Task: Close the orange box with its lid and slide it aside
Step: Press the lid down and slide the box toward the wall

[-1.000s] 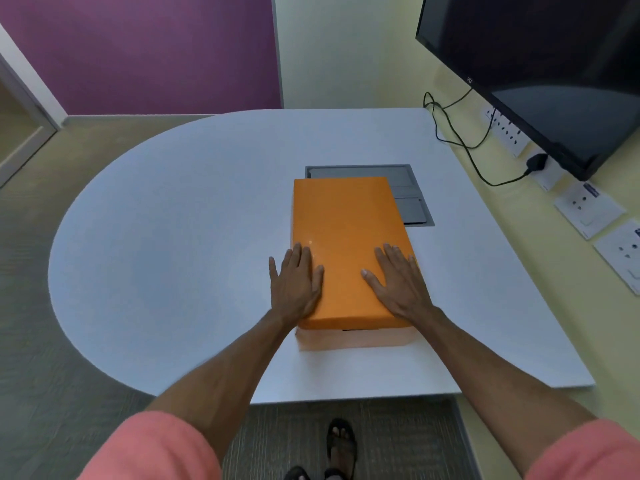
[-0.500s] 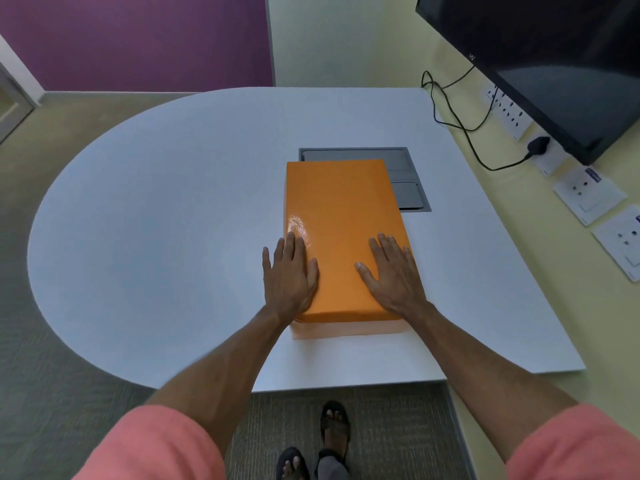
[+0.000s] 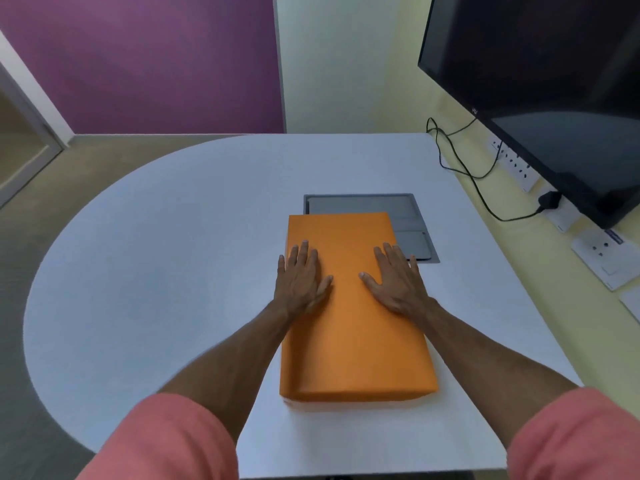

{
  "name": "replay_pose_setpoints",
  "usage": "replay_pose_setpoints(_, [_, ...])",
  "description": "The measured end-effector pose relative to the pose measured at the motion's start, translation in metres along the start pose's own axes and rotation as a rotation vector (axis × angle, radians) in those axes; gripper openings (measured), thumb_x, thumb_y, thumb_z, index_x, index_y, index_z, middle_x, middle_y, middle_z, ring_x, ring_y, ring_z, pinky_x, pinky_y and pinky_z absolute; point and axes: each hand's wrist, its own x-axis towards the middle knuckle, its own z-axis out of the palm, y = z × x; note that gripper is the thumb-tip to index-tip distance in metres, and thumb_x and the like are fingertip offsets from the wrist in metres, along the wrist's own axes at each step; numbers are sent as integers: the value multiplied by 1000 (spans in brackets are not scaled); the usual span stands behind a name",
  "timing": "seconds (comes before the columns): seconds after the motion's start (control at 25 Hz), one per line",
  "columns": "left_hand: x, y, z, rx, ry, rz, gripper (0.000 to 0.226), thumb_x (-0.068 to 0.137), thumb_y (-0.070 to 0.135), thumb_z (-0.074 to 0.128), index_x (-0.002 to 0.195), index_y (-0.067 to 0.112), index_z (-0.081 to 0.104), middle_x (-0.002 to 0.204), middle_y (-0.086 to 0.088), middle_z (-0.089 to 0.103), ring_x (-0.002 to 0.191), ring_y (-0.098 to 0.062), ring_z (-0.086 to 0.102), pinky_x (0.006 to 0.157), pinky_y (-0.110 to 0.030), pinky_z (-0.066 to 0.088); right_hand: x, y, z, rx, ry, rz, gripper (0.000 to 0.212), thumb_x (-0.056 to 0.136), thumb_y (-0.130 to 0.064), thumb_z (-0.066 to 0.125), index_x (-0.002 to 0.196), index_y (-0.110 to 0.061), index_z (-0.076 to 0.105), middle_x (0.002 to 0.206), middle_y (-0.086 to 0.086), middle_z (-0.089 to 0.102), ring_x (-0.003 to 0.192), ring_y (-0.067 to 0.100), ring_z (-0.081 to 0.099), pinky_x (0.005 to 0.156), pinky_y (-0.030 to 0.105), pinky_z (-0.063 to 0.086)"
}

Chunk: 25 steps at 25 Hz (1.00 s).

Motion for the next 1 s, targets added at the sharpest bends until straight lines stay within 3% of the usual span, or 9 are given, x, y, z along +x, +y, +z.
replay_pose_setpoints(0.24, [49, -1, -2, 8, -114, -24, 77, 95, 61, 24, 155, 16, 7, 165, -8, 2, 152, -30, 2, 119, -54, 3, 57, -2, -11, -31, -101, -32, 80, 96, -62, 27, 157, -15, 6, 166, 8, 0, 154, 24, -3, 124, 49, 0])
replay_pose_setpoints(0.4, [54, -1, 0, -26, -121, -45, 71, 97, 57, 23, 155, 17, 12, 164, -8, 9, 151, -31, 7, 119, -53, 9, 70, -2, -11, -9, -141, -43, 74, 98, -58, 27, 156, -15, 13, 166, 9, 7, 153, 25, 7, 123, 49, 11])
replay_pose_setpoints(0.6, [52, 5, 3, -5, -72, -50, 65, 99, 51, 22, 154, 16, 16, 164, -8, 14, 151, -32, 9, 119, -54, 12, 71, 0, -9, -27, -63, -78, 66, 98, -50, 36, 151, -12, 26, 161, 11, 23, 149, 28, 21, 119, 47, 24])
replay_pose_setpoints(0.8, [52, -3, -2, 9, -149, -20, 71, 98, 56, 24, 155, 18, 7, 165, -8, 4, 151, -32, 2, 120, -52, 8, 71, -2, -11, -50, -153, -60, 70, 99, -51, 34, 155, -14, 15, 165, 9, 8, 153, 29, 7, 122, 51, 15])
replay_pose_setpoints(0.92, [44, -9, -3, -109, -108, -126, 77, 96, 58, 31, 155, 15, 7, 164, -11, 3, 151, -33, 4, 119, -53, 10, 65, 2, -19, 41, -142, 21, 77, 95, -52, 43, 156, -16, 11, 166, 7, 4, 152, 33, 1, 121, 56, 10])
replay_pose_setpoints(1.0, [36, -12, -5, -312, -40, -254, 78, 94, 54, 42, 153, 9, 16, 161, -17, 17, 147, -37, 19, 119, -53, 22, 54, 5, -20, 194, -93, 158, 81, 93, -49, 50, 155, -15, 13, 164, 8, 9, 151, 37, 6, 119, 58, 16])
